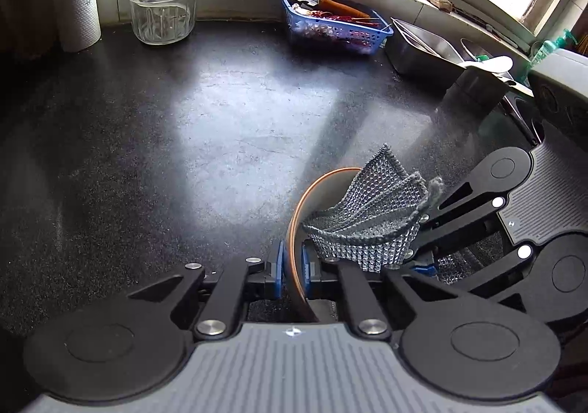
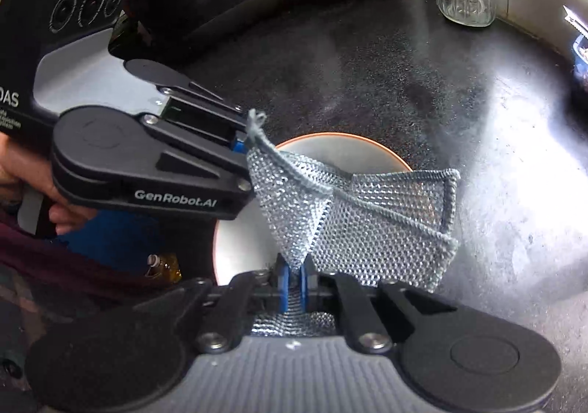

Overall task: Clean bowl
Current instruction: 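Scrub the mesh cloth around inside the bowl with the right gripper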

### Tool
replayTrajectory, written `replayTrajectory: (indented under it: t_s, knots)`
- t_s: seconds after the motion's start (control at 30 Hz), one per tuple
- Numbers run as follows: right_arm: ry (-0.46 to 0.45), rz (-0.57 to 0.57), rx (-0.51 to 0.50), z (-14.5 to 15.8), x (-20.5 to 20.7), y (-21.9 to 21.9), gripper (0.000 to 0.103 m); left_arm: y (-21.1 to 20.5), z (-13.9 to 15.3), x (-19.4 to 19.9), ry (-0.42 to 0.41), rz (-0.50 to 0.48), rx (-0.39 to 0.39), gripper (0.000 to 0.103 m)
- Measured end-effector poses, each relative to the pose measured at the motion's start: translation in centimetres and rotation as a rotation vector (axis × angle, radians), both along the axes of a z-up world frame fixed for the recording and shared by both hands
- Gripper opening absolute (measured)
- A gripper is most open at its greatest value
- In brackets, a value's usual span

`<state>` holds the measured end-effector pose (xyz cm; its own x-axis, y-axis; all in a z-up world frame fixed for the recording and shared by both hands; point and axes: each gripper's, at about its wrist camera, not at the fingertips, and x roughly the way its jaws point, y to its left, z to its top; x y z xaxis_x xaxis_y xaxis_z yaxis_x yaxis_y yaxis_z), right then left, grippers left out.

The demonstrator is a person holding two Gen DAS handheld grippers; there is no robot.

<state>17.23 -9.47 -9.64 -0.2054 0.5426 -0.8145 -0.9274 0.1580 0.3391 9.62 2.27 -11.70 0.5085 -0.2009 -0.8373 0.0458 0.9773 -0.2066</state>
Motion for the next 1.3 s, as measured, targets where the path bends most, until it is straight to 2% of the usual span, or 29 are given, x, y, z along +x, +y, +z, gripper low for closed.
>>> replayTrajectory:
  t_s: [0.33,0.53,0.67,0.87,0.97,1.03,1.17,1.3]
  knots:
    - [-0.086,-0.020,0.033,-0.3,-0.2,1.4,0.004,-0.2,0.0,-0.4,0.000,-0.018,0.021,0.009]
    - [-0.250,-0.071,0.065,0.3,-1.3,0.9,0.004,-0.2,-0.1,-0.3,0.007,-0.005,0.027,0.009]
    - [-0.398,-0.052,-0.006,0.8,-2.3,0.8,0.004,-0.3,-0.2,-0.2,0.011,0.004,0.026,0.009]
    - [-0.495,0.072,-0.156,0.8,-3.5,1.1,0.004,-0.4,-0.2,0.0,0.014,0.017,0.023,0.007]
    - [-0.457,0.145,-0.192,0.8,-3.5,1.1,0.004,-0.5,-0.3,0.1,0.015,0.024,0.021,0.007]
    - [-0.354,0.163,-0.188,1.1,-2.8,0.8,0.004,-0.6,-0.3,0.2,0.016,0.028,0.020,0.007]
    - [-0.184,0.164,-0.140,0.8,-1.1,0.4,0.004,-0.7,-0.2,0.0,0.012,0.028,0.021,0.007]
    - [-0.112,0.136,-0.088,-0.2,-0.6,0.3,0.004,-1.0,0.0,-0.1,0.006,0.024,0.033,0.007]
